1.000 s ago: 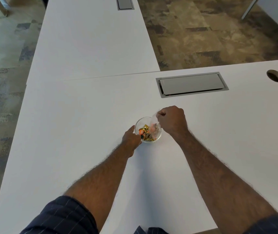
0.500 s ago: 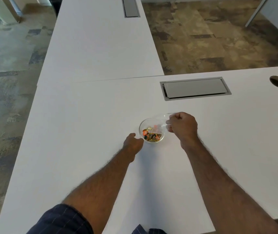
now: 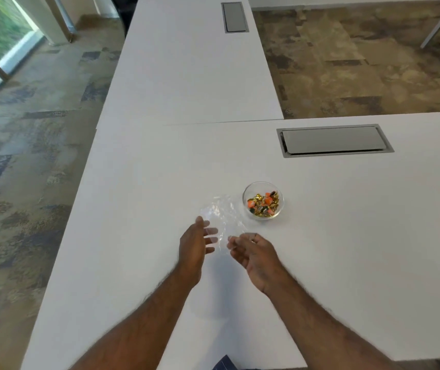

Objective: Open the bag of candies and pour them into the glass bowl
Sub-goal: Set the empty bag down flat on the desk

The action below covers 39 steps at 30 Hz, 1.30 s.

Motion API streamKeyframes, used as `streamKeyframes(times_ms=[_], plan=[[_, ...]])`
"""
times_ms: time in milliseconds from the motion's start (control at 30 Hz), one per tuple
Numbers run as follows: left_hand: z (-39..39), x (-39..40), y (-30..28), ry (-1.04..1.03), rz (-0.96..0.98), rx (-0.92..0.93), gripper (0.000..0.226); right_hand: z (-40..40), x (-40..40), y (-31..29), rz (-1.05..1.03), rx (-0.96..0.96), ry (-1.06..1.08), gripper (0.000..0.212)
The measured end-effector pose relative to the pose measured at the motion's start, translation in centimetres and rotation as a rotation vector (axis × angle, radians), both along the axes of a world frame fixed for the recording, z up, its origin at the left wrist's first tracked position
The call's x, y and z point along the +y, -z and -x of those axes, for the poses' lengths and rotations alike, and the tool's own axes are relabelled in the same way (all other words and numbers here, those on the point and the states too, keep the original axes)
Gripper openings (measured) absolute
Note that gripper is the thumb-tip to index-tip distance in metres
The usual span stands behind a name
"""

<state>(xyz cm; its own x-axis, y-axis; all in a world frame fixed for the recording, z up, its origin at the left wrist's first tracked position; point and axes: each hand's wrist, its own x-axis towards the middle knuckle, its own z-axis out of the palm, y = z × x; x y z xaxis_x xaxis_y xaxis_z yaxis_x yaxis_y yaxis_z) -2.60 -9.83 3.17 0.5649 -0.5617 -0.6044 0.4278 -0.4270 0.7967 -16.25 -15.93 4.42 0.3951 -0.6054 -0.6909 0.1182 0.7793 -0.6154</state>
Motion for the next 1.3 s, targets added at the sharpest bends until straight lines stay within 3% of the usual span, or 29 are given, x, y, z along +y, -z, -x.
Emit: streamKeyframes(times_ms=[67, 167, 300, 433, 500, 567, 667, 733, 833, 933, 1300], plan=[[-0.2, 1.8, 0.7, 0.013, -0.076, -0.023, 0.031, -0.2, 1.3, 1.2, 0.006, 0.061, -0.094, 0.010], [-0.2, 4.5, 2.2, 0.042, -0.174, -0.034, 0.047, 0.3, 3.4, 3.2, 0.115, 0.252, -0.346, 0.013], [-0.2, 7.4, 4.4, 0.171, -0.316, -0.211, 0.049, 1.4, 5.6, 5.2, 0.200, 0.455, -0.583, 0.024], [-0.4, 8.9, 5.8, 0.250, -0.415, -0.288, 0.049, 1.5, 6.9, 6.4, 0.540, 0.874, -0.843, 0.045], [-0.2, 9.3, 6.0, 0.285, -0.447, -0.332, 0.054, 1.3, 7.5, 7.0, 0.722, 1.026, -0.856, 0.046], [0.5, 9.9, 6.2, 0.321, -0.479, -0.546, 0.060, 1.1, 8.1, 7.7, 1.007, 1.110, -0.836, 0.043], [1.8, 11.2, 6.4, 0.462, -0.484, -0.972, 0.067, 0.5, 8.5, 8.9, 1.406, 1.095, -0.848, 0.055], [2.1, 11.5, 7.0, 0.704, -0.465, -1.101, 0.070, 0.1, 8.1, 9.9, 1.560, 1.007, -0.898, 0.065], [1.8, 11.1, 8.5, 0.955, -0.457, -1.150, 0.066, -0.3, 7.5, 11.0, 1.609, 0.947, -1.071, 0.066], [0.8, 10.8, 9.6, 1.045, -0.456, -1.159, 0.065, 0.0, 7.0, 12.1, 1.506, 0.927, -1.194, 0.063], [-0.6, 10.9, 10.2, 1.088, -0.420, -1.215, 0.072, 0.9, 5.8, 12.8, 1.547, 0.971, -1.198, 0.069]])
